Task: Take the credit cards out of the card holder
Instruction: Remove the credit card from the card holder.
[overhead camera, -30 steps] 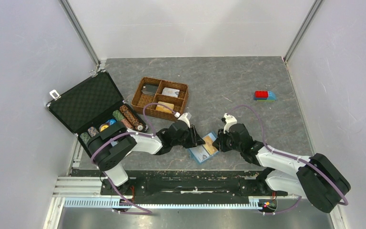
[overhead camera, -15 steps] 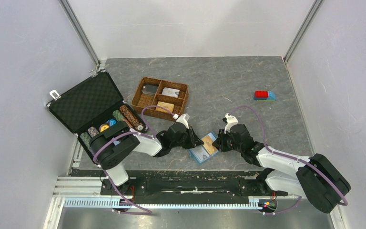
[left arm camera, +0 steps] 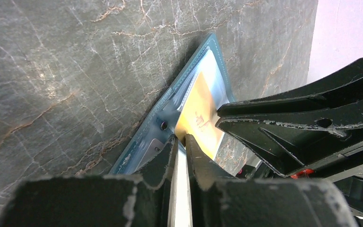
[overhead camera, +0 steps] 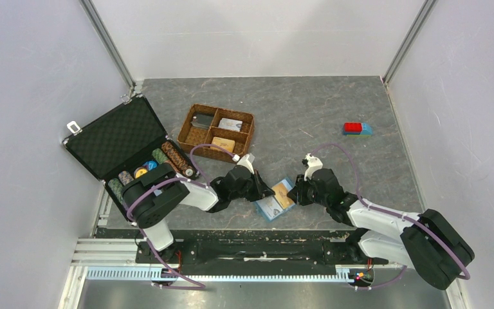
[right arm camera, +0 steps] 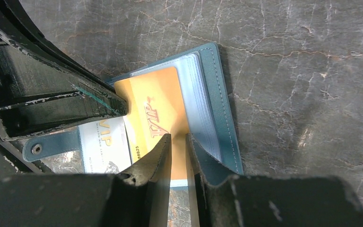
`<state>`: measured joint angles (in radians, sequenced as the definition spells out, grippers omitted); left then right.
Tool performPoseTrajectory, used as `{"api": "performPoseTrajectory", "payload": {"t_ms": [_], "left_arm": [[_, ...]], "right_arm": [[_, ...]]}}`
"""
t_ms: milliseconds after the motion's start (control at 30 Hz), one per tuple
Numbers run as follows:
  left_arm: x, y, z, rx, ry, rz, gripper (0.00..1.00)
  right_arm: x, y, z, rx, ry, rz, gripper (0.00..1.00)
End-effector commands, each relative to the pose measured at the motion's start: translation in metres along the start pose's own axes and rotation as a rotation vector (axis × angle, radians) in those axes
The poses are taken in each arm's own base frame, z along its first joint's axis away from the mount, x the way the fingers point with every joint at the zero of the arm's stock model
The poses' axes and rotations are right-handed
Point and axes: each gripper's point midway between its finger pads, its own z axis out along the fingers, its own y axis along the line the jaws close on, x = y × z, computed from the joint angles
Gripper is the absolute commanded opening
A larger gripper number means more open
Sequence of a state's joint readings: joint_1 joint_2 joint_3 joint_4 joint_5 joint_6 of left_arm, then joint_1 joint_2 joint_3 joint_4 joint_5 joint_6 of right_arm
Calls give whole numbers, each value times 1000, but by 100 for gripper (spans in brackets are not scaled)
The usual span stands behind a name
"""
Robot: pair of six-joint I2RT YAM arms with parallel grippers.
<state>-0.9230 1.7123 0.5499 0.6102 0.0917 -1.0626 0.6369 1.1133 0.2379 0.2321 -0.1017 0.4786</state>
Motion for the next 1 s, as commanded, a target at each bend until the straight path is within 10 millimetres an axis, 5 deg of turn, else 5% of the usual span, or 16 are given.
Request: {"api": "performPoseTrajectory", "payload": {"t_ms": [0,133,467,667,833,967], "left_arm": [[3,-9,3,50,12,-21,19],[4,-9,5,51,15,-23,28],[2,-14,7,72,8,-51,29],[2,-18,7,113,7,-121,21],[2,-15,7,124,2,-130,3],[-2,-12,1,126,-17,-148,2]], "right_arm": [[34,-16,-5,46,109,12,20],[34,-15,-5,40,109,14,20],[35,-14,-5,35,110,23,19],[36,-14,-5,33,111,27,19],[37,-15,-5,33,109,45,19],[36,-20,-6,45,99,48,19]]}}
